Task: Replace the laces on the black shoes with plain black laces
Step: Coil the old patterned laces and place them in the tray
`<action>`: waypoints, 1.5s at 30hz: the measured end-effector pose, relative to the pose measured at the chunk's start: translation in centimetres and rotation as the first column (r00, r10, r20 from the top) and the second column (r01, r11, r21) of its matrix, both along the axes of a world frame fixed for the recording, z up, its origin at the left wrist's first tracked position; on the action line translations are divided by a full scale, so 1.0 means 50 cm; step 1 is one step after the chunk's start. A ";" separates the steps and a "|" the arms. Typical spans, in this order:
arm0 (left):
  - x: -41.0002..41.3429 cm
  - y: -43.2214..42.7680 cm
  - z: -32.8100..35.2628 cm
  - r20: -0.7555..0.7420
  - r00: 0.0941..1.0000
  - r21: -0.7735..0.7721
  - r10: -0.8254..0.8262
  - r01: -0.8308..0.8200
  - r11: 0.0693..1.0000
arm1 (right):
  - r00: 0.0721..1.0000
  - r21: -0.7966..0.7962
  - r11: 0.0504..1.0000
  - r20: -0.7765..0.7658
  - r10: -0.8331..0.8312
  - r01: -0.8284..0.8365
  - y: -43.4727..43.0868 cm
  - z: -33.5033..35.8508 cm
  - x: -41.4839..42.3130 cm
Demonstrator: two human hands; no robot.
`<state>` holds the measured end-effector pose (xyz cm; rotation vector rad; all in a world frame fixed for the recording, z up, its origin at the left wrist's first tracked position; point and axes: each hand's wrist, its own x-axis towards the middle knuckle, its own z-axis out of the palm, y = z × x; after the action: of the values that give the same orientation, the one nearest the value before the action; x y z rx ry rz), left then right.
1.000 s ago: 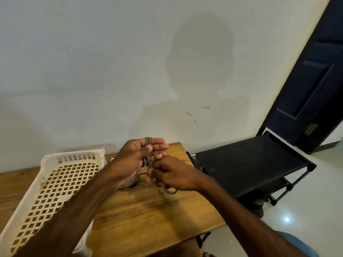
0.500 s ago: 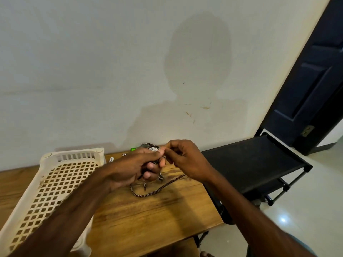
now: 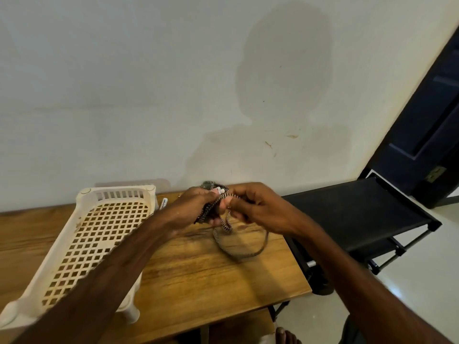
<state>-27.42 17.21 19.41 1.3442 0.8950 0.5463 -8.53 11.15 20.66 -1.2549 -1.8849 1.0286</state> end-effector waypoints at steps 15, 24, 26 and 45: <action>0.008 -0.002 -0.002 0.528 0.848 -0.220 0.047 0.083 0.972 | 0.971 -0.102 0.994 0.233 0.061 -0.038 0.007 -0.043 -0.024; 0.010 0.002 -0.031 -0.082 0.996 0.104 -0.020 0.029 0.994 | 0.998 -0.094 0.996 0.055 0.010 -0.005 0.011 -0.010 0.022; 0.014 -0.005 -0.028 -0.058 0.993 0.050 -0.107 0.110 0.993 | 0.991 0.018 0.995 0.091 -0.097 0.095 0.015 -0.011 0.041; 0.036 -0.014 -0.012 0.487 0.860 -0.246 0.152 -0.032 0.969 | 0.973 -0.036 0.996 0.217 0.082 -0.076 -0.001 -0.023 -0.010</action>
<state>-25.64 16.52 18.79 0.8839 0.5671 0.7996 -9.01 11.12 19.52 -1.3656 -2.1086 0.9945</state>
